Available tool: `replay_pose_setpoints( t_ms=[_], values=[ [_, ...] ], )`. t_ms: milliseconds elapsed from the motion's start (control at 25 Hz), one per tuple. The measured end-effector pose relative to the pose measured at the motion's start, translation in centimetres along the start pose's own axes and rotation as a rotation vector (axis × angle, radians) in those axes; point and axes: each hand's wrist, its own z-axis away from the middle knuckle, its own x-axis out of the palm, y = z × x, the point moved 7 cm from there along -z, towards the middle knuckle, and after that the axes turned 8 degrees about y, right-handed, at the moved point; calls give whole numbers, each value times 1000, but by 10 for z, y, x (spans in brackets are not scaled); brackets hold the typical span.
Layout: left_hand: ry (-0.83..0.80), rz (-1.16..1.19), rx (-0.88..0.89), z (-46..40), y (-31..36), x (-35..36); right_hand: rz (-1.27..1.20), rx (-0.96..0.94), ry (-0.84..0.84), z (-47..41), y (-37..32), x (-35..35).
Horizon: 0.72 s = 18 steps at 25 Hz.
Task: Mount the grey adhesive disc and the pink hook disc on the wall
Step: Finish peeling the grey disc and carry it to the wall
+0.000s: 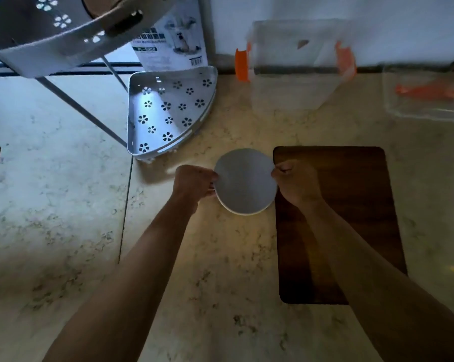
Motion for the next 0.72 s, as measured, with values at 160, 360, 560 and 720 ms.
replay_pose_setpoints(
  t_ms=[160, 360, 560, 720],
  values=[
    [64, -16, 32, -15, 3, 8, 15, 24, 34, -13, 4, 3],
    [100, -318, 250, -19, 6, 10, 14, 36, 63, -12, 9, 6],
    [192, -587, 412, -14, 18, 15, 147, 49, 77, -12, 5, 5],
    [245, -658, 479, -10, 21, 20, 192, 68, 68, -13, 4, 6]
  ],
)
